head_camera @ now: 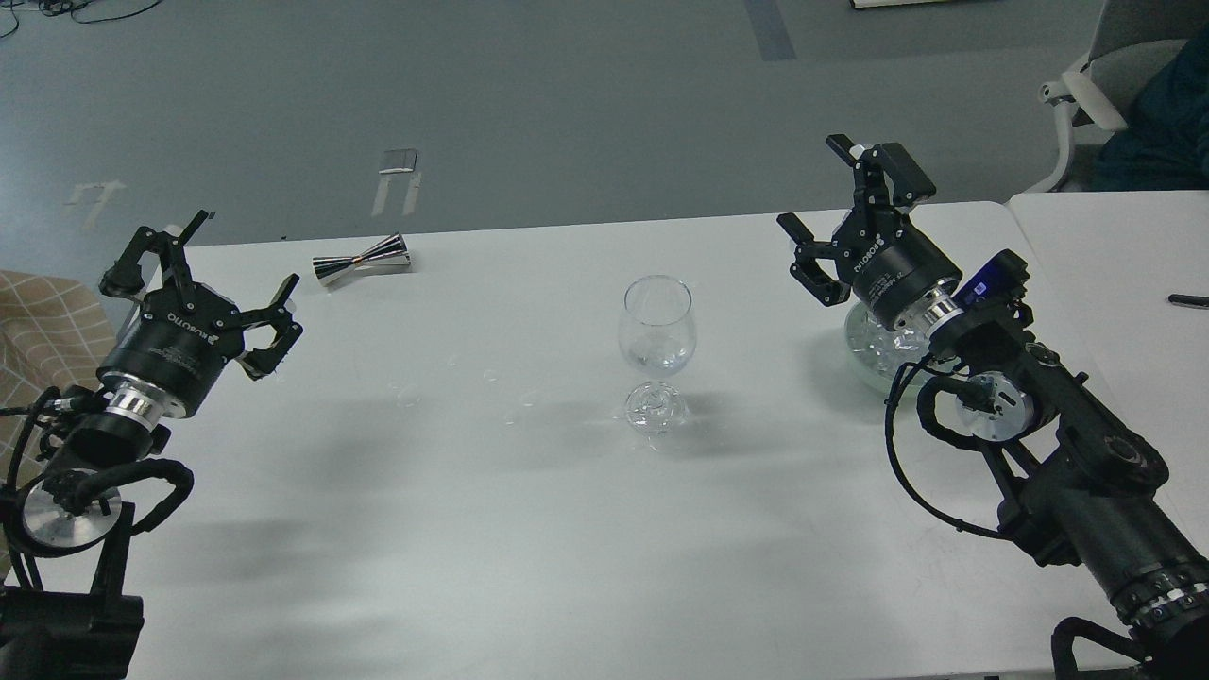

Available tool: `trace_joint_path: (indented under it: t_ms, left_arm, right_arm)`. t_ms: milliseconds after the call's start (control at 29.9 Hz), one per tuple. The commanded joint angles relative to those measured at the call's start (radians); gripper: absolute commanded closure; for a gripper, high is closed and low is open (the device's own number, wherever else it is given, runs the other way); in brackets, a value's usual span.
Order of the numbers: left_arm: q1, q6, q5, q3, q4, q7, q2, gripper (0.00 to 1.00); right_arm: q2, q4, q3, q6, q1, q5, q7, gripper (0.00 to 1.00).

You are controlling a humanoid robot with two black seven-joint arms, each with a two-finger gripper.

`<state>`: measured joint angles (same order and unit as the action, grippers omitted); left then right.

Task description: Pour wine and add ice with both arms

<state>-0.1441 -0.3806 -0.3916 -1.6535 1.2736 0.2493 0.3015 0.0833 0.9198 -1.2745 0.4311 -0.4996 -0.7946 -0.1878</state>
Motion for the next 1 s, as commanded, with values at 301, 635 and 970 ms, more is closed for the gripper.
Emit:
trace_joint_path:
  t_ms: [301,635,970]
  left_arm:
    - [-0.104,-0.004,-0.003,0.000,-0.023,-0.018,0.005,0.01]
    - [-0.098,-0.032,0.014,-0.011,0.013,-0.021,-0.013,0.01]
    - [-0.103,-0.015,0.023,-0.002,0.013,-0.074,-0.006,0.01]
  right_arm:
    - [0.024,-0.026,0.001,-0.012,-0.128,-0.003,0.007,0.00]
    - [0.091,-0.015,-0.005,-0.006,-0.094,0.005,-0.005,0.00]
    - [0.119,-0.021,-0.005,-0.012,-0.071,0.003,-0.001,0.00]
